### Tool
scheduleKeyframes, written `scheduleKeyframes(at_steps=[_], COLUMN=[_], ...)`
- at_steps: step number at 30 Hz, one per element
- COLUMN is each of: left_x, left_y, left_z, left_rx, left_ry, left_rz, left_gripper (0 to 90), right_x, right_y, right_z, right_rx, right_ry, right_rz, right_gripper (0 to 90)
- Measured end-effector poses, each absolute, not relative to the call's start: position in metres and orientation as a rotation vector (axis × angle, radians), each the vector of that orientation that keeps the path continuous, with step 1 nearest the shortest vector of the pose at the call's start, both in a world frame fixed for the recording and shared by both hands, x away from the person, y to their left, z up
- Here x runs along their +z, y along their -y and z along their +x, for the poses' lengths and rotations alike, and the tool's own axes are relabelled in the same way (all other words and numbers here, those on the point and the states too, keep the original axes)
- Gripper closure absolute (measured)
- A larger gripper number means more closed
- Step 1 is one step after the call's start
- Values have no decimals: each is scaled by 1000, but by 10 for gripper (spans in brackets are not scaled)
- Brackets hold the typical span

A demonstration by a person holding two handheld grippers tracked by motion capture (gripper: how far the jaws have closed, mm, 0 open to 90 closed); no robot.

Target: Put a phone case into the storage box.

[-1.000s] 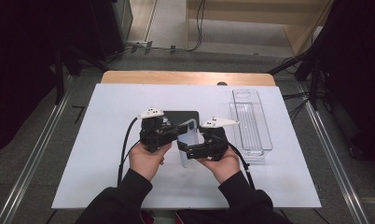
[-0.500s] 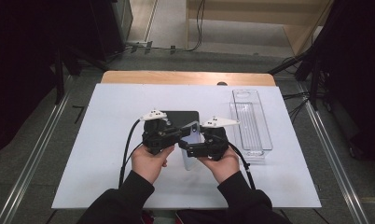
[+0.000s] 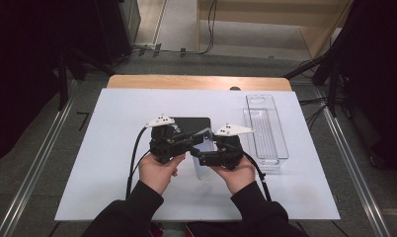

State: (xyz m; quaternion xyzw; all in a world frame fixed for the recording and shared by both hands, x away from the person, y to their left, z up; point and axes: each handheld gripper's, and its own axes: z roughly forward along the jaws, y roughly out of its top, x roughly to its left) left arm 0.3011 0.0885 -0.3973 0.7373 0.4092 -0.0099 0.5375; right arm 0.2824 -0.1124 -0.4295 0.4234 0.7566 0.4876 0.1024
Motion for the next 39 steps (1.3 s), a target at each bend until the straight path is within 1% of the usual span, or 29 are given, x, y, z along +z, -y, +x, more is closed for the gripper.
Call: scheduleKeyframes(at_steps=[4,13,14,18,21,23,26,29,32,39], left_x=[-392,-388,-389,-396,-401,-404,-409,-415,-419,-430], left_y=[-93,-103,-104,-107,-110,-113,-116,-118,-123,-138], left_z=[302,306,307,312,311,310,310,307,306,298], left_rx=[-23,-63,-82,-183,-166,-150,-191,-149,-160,-136], left_ry=[-979,-983,-980,-946,-897,-872,-815,-770,-757,-652], left_rz=[1734,1747,1752,1826,1902,1926,1988,2054,2083,2139], left_gripper=[539,443,415,348,321,321,320,320,320,320], right_x=[-431,-434,-434,-433,-433,-432,-431,-430,-429,-428], right_y=[117,134,135,141,143,145,147,148,149,149], right_z=[285,293,294,296,298,299,300,300,300,300], right_rx=[1428,1394,1398,1392,1381,1377,1398,1408,1416,1448], right_ry=[-2232,-2197,-2190,-2194,-2222,-2234,-2248,-2264,-2283,-2329], right_rz=[1273,1319,1324,1319,1304,1294,1265,1233,1213,1166], right_gripper=[150,150,150,150,150,150,150,150,149,149])
